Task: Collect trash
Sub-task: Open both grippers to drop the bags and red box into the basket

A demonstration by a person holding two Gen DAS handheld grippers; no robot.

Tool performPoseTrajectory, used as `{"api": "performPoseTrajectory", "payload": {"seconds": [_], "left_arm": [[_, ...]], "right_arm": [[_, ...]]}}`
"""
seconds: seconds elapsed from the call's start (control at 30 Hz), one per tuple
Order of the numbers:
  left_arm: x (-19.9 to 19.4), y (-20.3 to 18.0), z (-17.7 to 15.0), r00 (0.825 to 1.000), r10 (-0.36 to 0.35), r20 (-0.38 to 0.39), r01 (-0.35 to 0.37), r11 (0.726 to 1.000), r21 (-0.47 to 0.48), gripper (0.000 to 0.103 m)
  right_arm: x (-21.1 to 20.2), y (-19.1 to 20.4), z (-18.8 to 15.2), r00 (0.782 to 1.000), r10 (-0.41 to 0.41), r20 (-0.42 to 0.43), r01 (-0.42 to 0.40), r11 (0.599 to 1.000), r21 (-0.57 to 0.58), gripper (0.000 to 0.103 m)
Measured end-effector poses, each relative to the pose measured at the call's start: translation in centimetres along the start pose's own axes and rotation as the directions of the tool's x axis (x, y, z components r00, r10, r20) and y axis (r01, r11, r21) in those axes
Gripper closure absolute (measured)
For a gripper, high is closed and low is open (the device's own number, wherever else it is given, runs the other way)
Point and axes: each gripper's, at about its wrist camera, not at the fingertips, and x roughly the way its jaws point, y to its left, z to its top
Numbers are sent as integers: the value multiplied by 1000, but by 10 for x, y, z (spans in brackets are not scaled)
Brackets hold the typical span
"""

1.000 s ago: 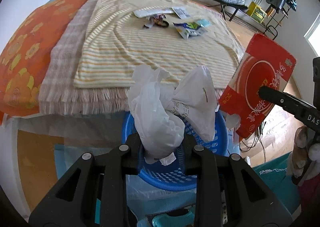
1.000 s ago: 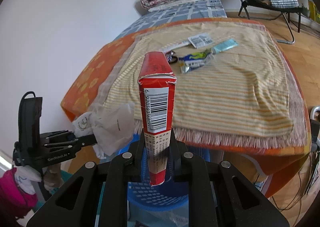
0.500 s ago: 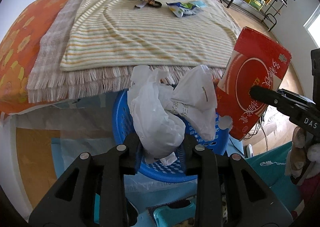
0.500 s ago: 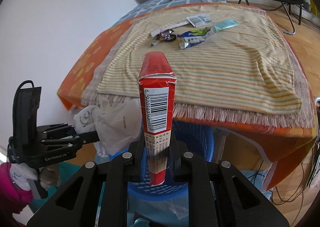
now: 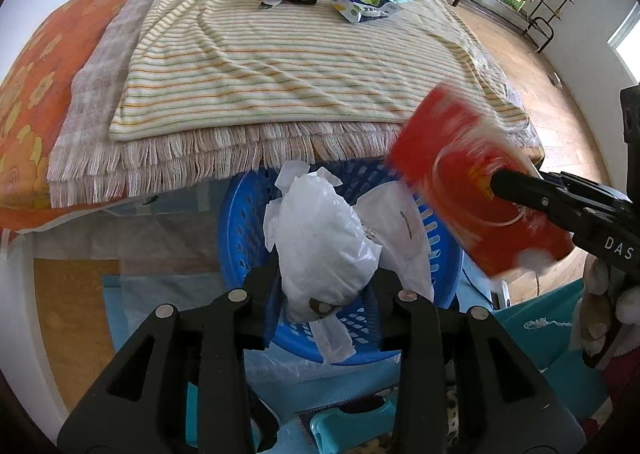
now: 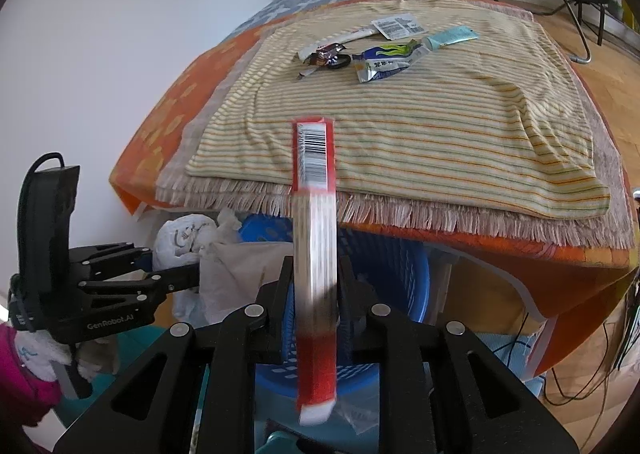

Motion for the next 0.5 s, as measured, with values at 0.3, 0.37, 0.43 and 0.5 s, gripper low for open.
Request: {"api": "performPoseTrajectory", "payload": {"seconds": [0.3,0.37,0.43,0.5], "left_arm": [[1,1,2,1000,7,4,-7,1000,-2,60],[1,1,2,1000,8,3,-8,1000,-2,60],[1,1,2,1000,9,4,-9,1000,-2,60],[1,1,2,1000,12,7,-12,1000,-2,60]], "right_arm": [[3,-1,-1,1000,-4,-2,4,1000,6,85],[3,-2,-2,1000,-10,-5,10,1000,8,84],[3,-3,-2,1000,-14,-7,14,1000,14,84],[3,-4,-1,1000,-18,-7,18,1000,18,84]]}}
